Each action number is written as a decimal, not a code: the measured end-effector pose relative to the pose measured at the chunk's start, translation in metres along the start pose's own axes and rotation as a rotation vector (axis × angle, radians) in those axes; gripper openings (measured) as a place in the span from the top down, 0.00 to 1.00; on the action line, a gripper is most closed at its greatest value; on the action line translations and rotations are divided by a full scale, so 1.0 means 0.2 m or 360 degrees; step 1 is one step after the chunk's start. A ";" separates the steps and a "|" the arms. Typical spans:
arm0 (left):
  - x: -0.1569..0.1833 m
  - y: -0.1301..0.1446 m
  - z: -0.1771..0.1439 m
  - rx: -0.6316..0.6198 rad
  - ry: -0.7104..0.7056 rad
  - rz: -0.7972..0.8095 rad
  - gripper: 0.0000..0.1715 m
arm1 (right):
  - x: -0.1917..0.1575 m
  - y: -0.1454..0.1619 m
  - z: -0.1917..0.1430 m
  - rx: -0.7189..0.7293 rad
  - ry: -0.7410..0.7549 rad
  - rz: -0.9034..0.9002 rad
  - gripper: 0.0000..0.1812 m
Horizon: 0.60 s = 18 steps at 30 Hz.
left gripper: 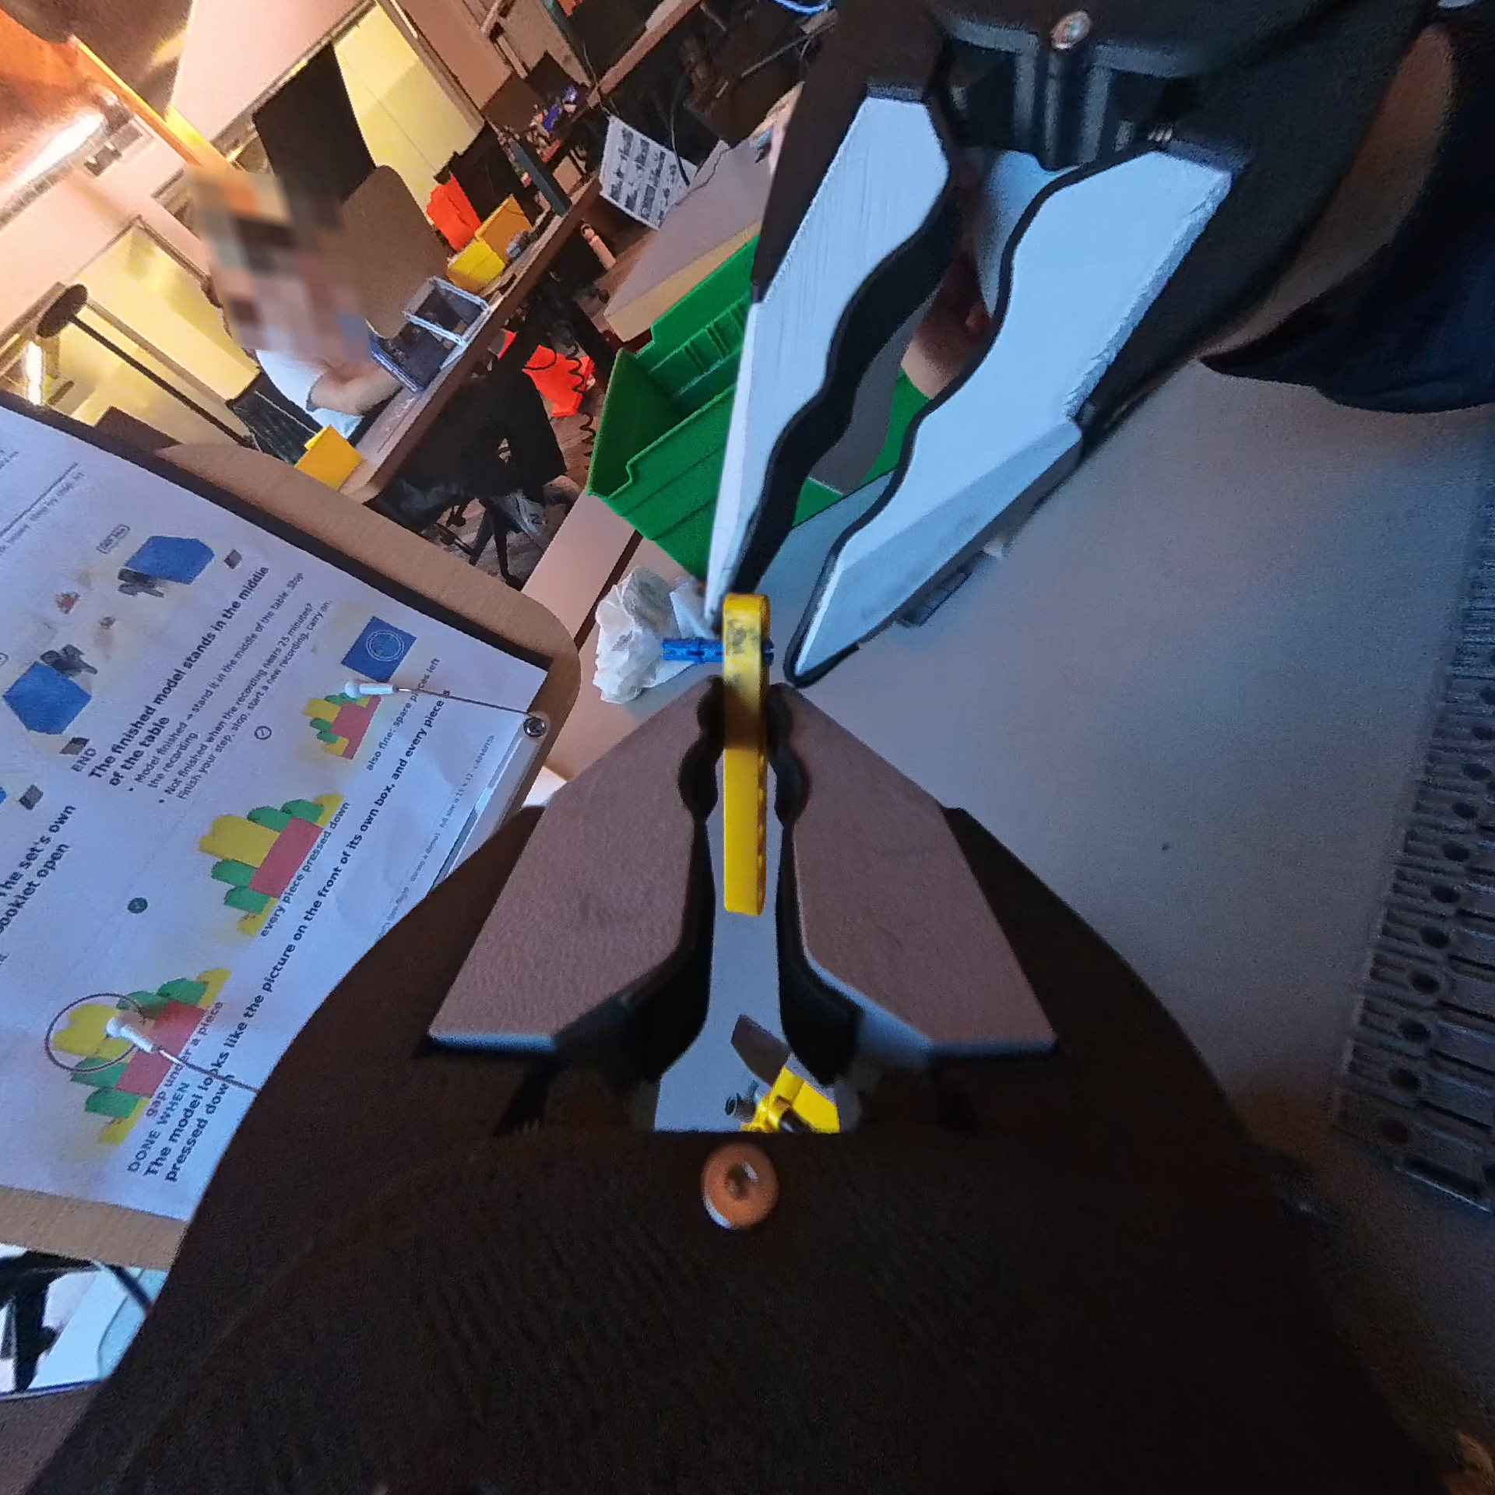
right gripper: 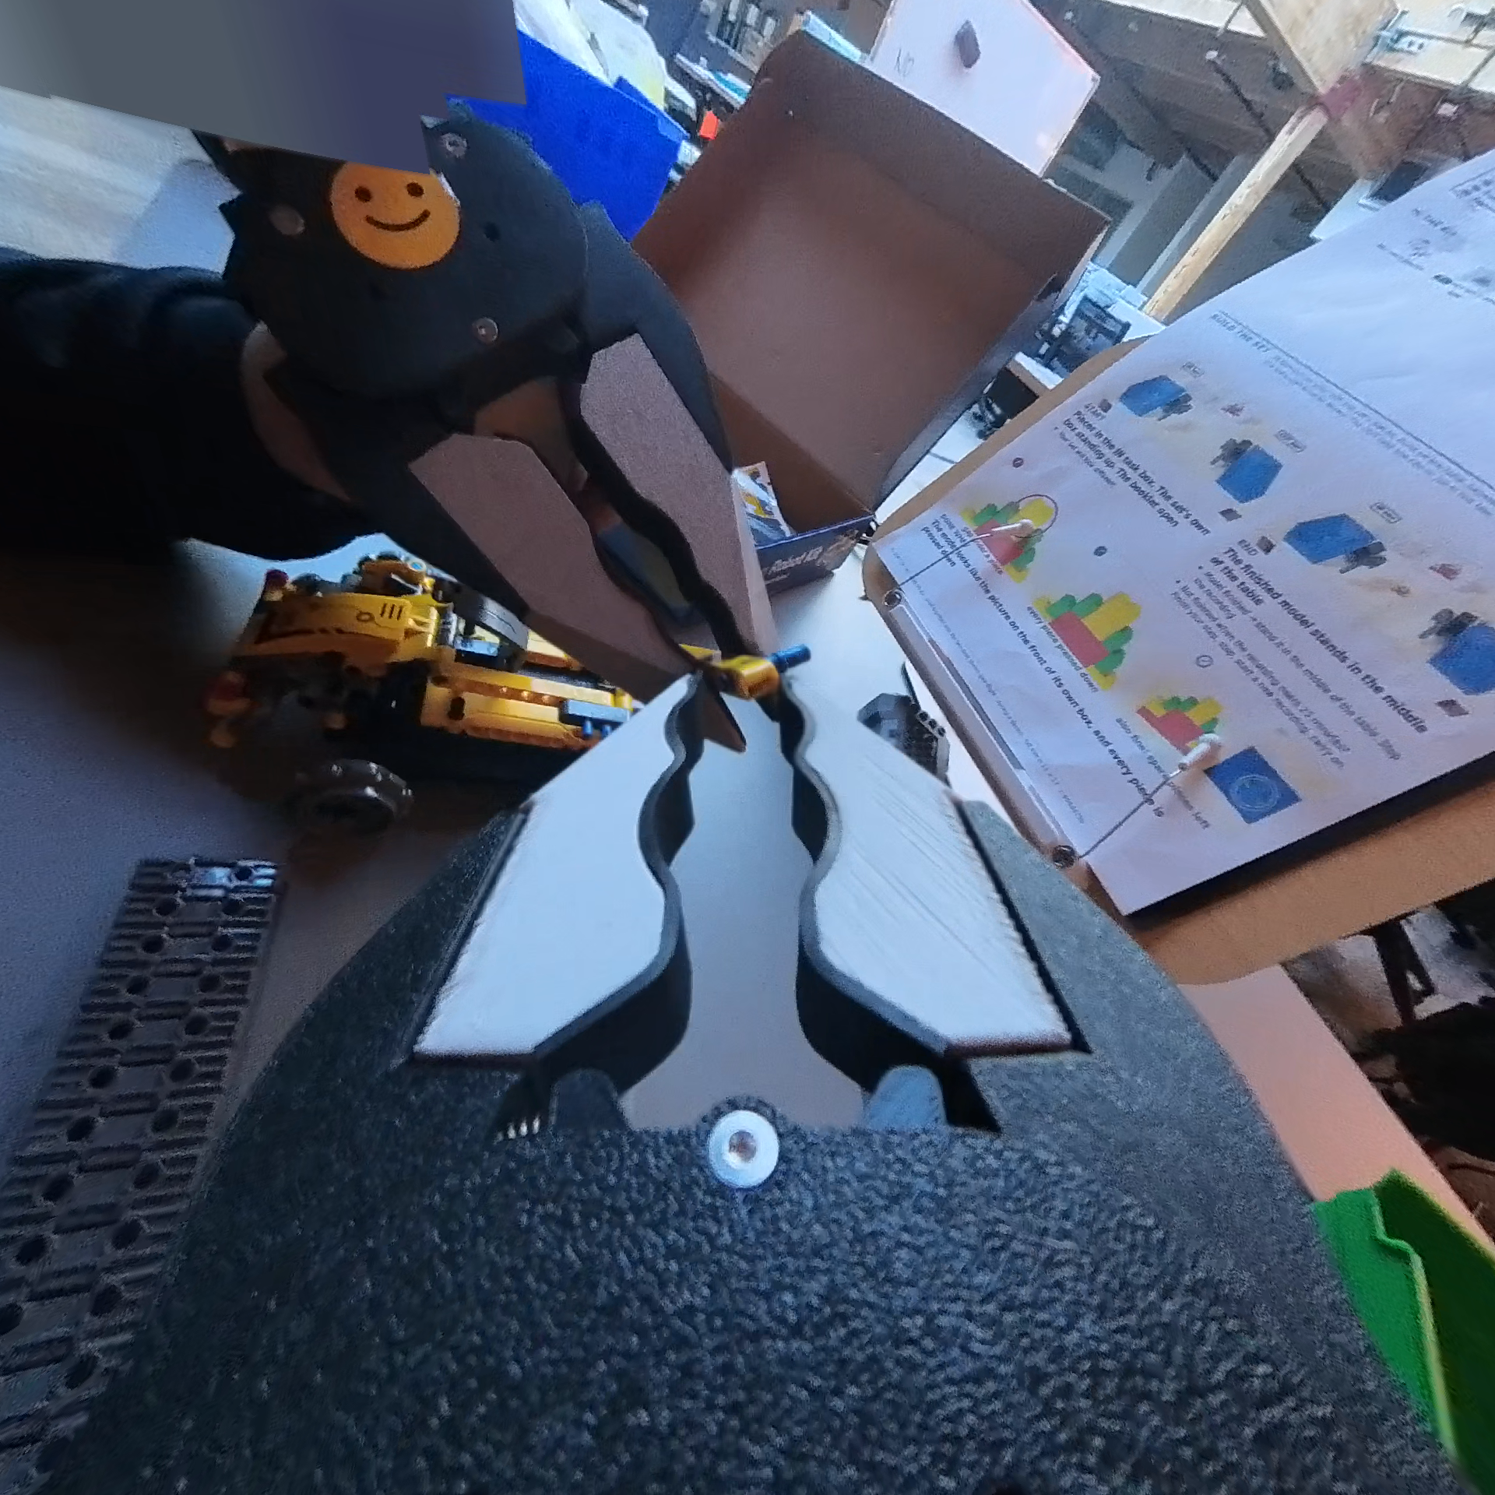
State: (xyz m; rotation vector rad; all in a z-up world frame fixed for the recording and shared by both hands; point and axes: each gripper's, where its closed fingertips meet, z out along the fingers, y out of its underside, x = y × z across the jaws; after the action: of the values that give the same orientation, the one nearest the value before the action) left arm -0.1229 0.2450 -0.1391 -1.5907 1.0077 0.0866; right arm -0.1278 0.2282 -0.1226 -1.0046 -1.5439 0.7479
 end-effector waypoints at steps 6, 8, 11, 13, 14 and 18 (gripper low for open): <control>0.01 0.00 0.00 -0.0006 0.0016 0.0004 0.96 | -0.01 0.01 -0.02 0.0005 -0.0031 -0.0043 0.94; 0.01 0.00 0.00 -0.0011 0.0018 0.0000 0.96 | -0.01 0.01 -0.01 0.0009 -0.0023 -0.0053 0.95; 0.01 0.00 0.00 -0.0013 0.0025 -0.0005 0.96 | 0.00 0.01 -0.01 0.0011 -0.0012 -0.0054 0.96; 0.01 0.00 0.00 -0.0015 0.0026 -0.0007 0.96 | 0.00 0.01 0.00 0.0020 -0.0020 -0.0036 0.96; 0.02 0.00 0.00 -0.0012 0.0029 -0.0009 0.96 | -0.01 0.01 0.00 0.0027 -0.0027 -0.0026 0.96; 0.02 -0.01 -0.01 0.0011 0.0052 -0.0020 0.96 | -0.01 -0.01 -0.01 0.0094 -0.0084 0.0053 0.96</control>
State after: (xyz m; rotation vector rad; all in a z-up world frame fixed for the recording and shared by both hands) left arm -0.1194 0.2406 -0.1397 -1.5967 1.0219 0.0486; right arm -0.1262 0.2249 -0.1219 -0.9755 -1.5445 0.8445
